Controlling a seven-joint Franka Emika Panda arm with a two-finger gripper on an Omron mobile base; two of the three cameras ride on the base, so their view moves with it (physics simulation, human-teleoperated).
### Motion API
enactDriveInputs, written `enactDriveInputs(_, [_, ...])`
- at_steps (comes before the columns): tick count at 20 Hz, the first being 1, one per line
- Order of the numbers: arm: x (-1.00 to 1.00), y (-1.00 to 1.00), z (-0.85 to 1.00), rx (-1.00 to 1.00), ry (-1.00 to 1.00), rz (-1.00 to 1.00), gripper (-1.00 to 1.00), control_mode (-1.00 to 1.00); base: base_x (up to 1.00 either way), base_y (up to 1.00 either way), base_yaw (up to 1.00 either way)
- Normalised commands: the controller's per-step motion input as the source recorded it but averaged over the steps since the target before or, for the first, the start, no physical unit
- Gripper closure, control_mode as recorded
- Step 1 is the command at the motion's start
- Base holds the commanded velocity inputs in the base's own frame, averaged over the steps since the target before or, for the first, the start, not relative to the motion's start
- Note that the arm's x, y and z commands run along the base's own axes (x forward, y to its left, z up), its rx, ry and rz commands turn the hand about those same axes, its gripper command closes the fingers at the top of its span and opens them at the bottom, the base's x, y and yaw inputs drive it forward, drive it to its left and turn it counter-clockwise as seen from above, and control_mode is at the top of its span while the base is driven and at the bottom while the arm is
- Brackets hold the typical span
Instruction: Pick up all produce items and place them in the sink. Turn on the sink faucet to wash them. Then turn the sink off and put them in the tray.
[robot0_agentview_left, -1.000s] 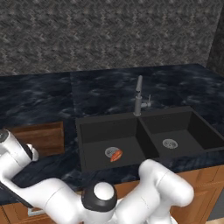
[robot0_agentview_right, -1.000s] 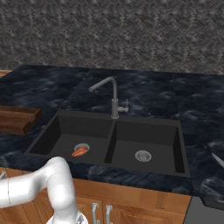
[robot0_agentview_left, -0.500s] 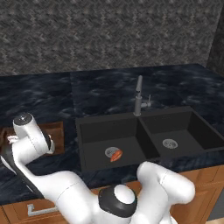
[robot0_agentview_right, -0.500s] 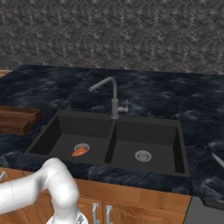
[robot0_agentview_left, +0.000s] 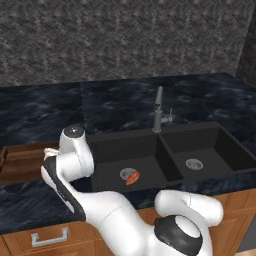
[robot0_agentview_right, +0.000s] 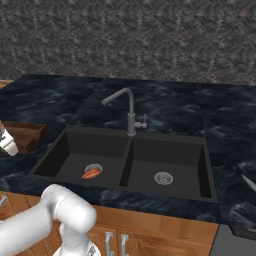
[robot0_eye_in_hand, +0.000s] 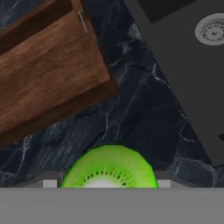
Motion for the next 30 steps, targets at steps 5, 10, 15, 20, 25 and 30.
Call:
enactDriveInputs(5, [-0.01,-1.00,0.03,0.13,0.11,-0.12,1.00,-1.00,0.00,0.00,0.00])
enactDriveInputs(10, [0.00,-0.99,0.00,0.11,0.10,-0.12,1.00,-1.00,0.00,0.00,0.00])
enactDriveInputs(15, [0.13,-0.92,-0.02,0.07,0.12,-0.13,1.00,-1.00,0.00,0.00,0.00])
enactDriveInputs(20, [0.39,-0.75,-0.11,0.00,0.13,-0.13,1.00,-1.00,0.00,0.00,0.00])
enactDriveInputs(25, [0.60,-0.54,-0.28,0.00,0.12,-0.11,1.00,-1.00,0.00,0.00,0.00])
enactDriveInputs(30, [0.68,-0.25,-0.32,-0.02,0.12,-0.09,1.00,-1.00,0.00,0.00,0.00])
